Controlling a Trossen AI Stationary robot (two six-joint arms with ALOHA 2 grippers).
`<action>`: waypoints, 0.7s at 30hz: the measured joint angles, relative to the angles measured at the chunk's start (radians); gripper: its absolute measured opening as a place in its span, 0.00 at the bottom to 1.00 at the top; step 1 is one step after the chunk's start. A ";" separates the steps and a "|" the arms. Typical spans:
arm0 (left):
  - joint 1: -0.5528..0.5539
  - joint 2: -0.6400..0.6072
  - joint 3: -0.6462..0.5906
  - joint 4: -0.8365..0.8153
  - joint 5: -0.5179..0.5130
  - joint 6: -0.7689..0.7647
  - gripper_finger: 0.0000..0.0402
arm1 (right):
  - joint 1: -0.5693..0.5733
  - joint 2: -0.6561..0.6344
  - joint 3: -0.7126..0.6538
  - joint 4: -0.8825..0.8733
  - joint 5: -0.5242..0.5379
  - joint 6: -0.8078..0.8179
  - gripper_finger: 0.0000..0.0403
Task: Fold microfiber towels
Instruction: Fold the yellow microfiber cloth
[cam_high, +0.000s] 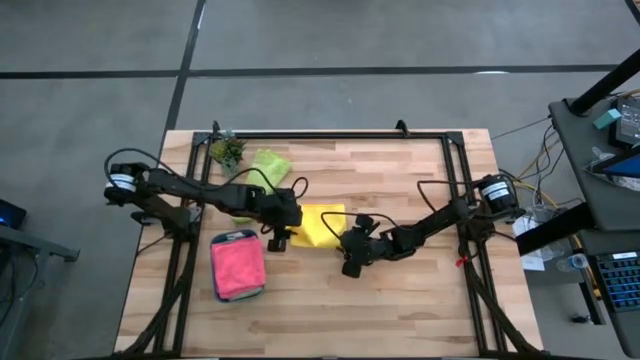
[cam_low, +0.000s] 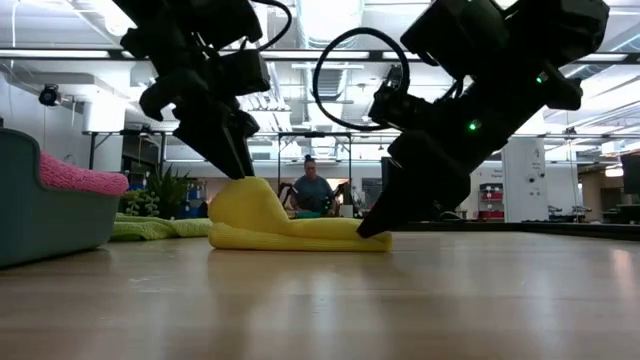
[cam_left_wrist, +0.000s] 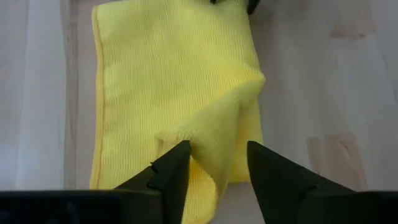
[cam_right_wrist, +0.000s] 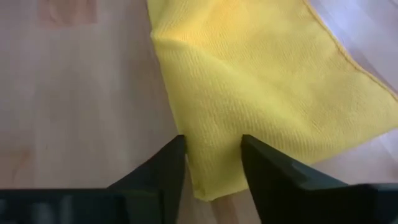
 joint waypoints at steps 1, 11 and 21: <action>-0.001 0.000 -0.001 -0.002 0.000 0.000 0.34 | 0.000 -0.001 0.000 0.000 0.000 0.000 0.35; -0.003 -0.002 -0.015 -0.024 -0.003 0.020 0.02 | 0.004 -0.005 0.000 0.014 0.003 0.002 0.04; -0.028 -0.056 -0.017 -0.133 -0.047 0.023 0.00 | 0.083 -0.009 0.003 -0.033 0.176 0.179 0.02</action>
